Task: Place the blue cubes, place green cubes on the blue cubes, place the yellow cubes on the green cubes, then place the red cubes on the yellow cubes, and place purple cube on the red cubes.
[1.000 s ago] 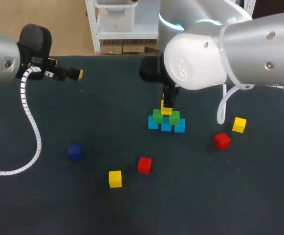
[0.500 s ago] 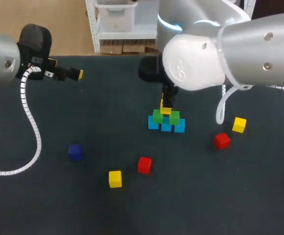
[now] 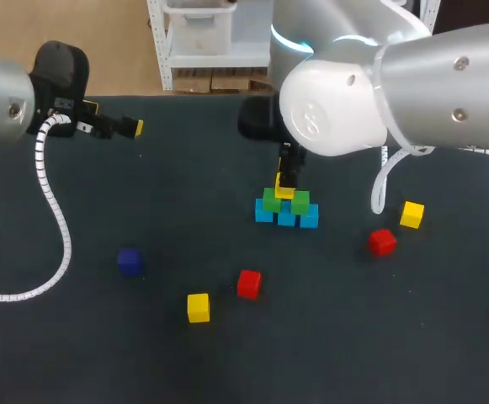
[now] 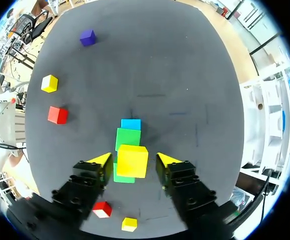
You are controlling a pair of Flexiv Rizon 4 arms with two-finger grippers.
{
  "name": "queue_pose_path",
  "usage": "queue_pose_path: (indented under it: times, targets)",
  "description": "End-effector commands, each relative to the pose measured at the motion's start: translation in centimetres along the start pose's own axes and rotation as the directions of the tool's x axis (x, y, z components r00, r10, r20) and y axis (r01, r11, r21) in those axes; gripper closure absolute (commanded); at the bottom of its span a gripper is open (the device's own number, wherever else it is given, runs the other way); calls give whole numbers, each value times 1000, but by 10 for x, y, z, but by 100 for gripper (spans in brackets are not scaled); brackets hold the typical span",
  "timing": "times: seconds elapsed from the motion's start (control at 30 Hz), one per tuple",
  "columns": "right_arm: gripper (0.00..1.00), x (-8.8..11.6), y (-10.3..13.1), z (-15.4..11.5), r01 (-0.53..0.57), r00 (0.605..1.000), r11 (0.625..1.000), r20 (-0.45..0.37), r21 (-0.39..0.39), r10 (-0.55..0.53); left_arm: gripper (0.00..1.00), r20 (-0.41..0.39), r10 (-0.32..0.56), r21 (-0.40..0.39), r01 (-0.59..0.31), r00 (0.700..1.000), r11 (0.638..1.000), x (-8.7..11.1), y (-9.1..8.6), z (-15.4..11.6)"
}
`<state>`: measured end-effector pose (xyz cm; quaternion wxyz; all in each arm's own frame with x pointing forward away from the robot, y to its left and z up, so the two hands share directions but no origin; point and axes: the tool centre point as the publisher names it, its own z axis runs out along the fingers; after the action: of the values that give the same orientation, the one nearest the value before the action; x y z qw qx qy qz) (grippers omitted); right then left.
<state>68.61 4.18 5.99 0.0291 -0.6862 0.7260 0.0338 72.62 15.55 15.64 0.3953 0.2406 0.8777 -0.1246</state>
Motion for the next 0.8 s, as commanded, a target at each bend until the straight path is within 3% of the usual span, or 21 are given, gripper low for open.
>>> queue_pose_path:
  times: [0.03,0.13,0.2,0.3,0.6,0.8]
  targets:
    - [25,4,0,-5,-1,1000,1000,5,0,1,0,4,2,12,-2,1000,1000,1,3,0]
    - [24,7,0,-8,-3,1000,1000,8,3,3,0,4,2,12,-2,1000,1000,1,3,0]
    - [14,9,0,-11,-4,1000,1000,10,8,4,0,4,2,12,-2,1000,1000,1,3,0]
    - [12,11,1,-13,-8,1000,1000,12,13,8,0,4,2,12,-2,1000,1000,1,3,0]
    - [11,6,1,-4,-24,1000,1000,11,-2,24,0,4,2,12,-2,1000,1000,1,3,0]
    - [17,1,1,-1,-19,1000,1000,5,-7,19,0,4,2,12,-2,1000,1000,1,3,0]
